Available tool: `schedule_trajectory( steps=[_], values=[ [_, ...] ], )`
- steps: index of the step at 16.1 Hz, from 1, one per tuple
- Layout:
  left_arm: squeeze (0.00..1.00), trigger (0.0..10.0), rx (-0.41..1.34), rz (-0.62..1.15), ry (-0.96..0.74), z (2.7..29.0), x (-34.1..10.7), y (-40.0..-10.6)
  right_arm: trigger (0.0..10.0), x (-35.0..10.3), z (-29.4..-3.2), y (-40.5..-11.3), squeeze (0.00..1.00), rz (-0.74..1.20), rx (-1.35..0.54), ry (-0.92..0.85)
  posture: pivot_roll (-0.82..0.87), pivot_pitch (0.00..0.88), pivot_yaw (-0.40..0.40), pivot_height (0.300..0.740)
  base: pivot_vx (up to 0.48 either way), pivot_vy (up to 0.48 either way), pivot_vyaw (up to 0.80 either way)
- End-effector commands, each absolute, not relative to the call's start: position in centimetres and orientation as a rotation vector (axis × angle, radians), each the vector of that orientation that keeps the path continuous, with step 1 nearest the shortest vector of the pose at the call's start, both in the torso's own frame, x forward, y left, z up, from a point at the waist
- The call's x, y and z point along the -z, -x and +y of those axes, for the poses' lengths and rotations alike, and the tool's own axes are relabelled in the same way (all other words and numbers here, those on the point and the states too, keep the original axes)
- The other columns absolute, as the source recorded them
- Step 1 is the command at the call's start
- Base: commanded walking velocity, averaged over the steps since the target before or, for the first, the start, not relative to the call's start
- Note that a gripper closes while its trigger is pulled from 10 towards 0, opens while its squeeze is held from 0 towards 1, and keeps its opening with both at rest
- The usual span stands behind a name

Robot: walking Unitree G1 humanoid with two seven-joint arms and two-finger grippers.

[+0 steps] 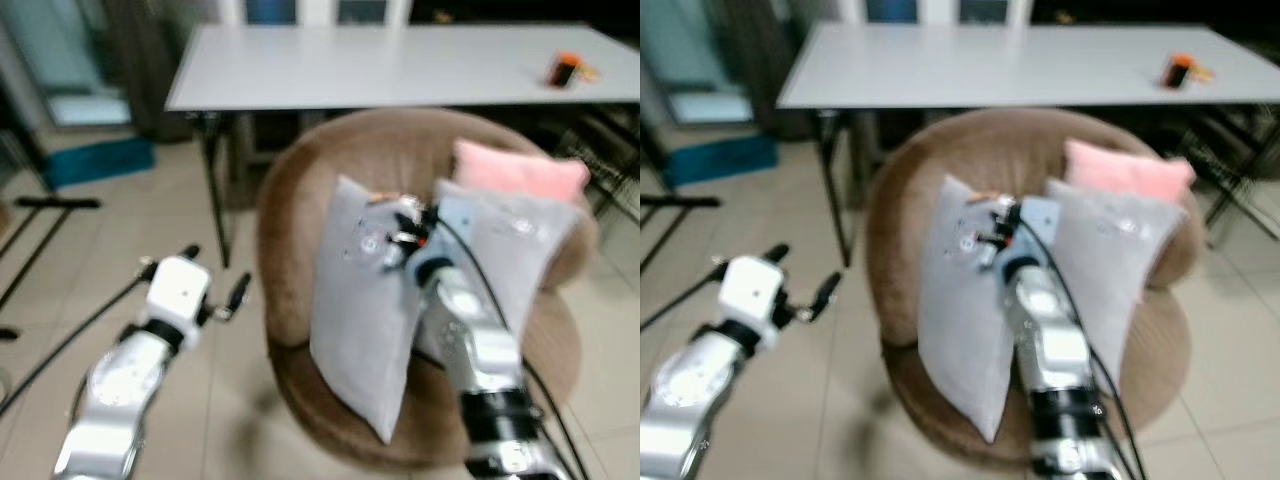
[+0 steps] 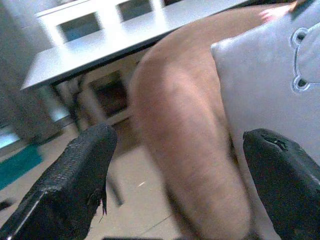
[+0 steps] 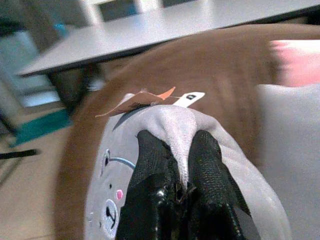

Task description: Move the pillow to the sofa from floor

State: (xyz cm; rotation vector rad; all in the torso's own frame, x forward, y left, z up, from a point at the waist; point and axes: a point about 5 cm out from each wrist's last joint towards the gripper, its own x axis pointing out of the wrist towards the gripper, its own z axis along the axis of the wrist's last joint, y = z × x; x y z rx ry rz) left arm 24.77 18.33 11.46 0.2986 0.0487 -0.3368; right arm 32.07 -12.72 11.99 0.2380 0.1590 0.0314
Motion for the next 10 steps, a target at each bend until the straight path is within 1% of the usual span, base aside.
schedule_trajectory(
  steps=[1,2,10],
  values=[
    [0.29,10.0,0.326,0.049,-0.314,18.84,-11.58,-24.63,10.0,-13.77,-12.61,-32.48,0.0,0.079,-0.042,-0.237,0.12,0.0,-0.023,0.74,0.289,0.0,-0.8],
    [0.29,10.0,0.326,0.049,-0.313,18.81,-11.59,-24.63,10.0,-13.77,-12.63,-32.48,0.0,0.078,-0.041,-0.236,0.12,0.0,-0.023,0.74,0.289,0.0,-0.8],
    [0.29,10.0,0.332,0.047,-0.311,18.64,-11.66,-24.69,10.0,-13.89,-12.56,-32.62,0.0,0.068,-0.047,-0.23,0.12,0.0,-0.027,0.74,0.287,0.0,0.0]
  ],
)
